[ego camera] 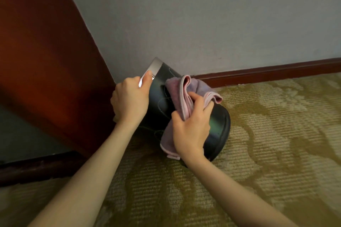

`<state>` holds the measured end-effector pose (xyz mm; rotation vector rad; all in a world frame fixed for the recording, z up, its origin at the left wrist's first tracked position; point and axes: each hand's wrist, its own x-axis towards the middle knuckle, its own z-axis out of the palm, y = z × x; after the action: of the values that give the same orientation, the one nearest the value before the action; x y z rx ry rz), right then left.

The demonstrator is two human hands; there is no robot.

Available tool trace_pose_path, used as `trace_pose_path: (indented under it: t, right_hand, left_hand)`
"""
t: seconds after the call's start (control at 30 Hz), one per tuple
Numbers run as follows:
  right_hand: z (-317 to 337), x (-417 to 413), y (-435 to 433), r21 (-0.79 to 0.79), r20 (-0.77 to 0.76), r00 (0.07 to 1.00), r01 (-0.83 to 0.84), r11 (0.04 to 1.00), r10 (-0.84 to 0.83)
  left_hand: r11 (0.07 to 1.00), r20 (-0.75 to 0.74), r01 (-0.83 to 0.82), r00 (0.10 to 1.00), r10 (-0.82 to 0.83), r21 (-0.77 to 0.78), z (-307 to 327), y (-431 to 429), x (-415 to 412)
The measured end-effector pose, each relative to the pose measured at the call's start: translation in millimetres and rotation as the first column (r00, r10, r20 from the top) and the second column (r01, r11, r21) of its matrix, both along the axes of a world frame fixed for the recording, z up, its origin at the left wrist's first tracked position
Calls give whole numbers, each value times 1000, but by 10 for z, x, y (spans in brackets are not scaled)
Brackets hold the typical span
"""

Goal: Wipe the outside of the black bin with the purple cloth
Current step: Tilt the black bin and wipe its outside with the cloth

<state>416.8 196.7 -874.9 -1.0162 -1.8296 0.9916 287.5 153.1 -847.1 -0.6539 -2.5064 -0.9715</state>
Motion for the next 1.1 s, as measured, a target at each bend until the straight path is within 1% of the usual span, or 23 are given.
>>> trace_pose_path:
  t: [0.13,0.27,0.33,0.5,0.63,0.7,0.9,1.03,1.1]
  right_hand:
    - [26,40,102,-2,-16,999,-33,999,33]
    - [114,-23,255,2,48,997,-59,998,59]
    - [197,-95,392,-47,103,992,-65,997,70]
    - [394,-310,963,-289,156,972,-122,949,173]
    - [392,-415,1287,-339,263,939,-125,933,221]
    - [380,-416,1374,-351,280,934,-117,929,224]
    - [323,-259,1329,-304,236,960,-73,950,149]
    - [316,-81,1143,-276,125,992,4,961,32]
    - [291,14,986,-233,55,997,61,970,-50]
  left_hand:
    - [1000,-31,5,999,-6,-14,-15,-2,71]
    - [1000,10,27,1000,-27,-1,-12,-69,120]
    - [1000,19,29,999,-29,2,-17,-129,176]
    - [998,-11,56,998,-56,-12,5,-198,447]
    - [993,-34,103,994,-105,-58,25,-147,572]
    - [991,-43,115,992,-118,-71,37,-108,609]
    - [990,-55,117,991,-122,-83,95,10,673]
    - [984,-64,131,988,-140,-121,134,147,662]
    - [980,-57,139,987,-149,-141,158,245,633]
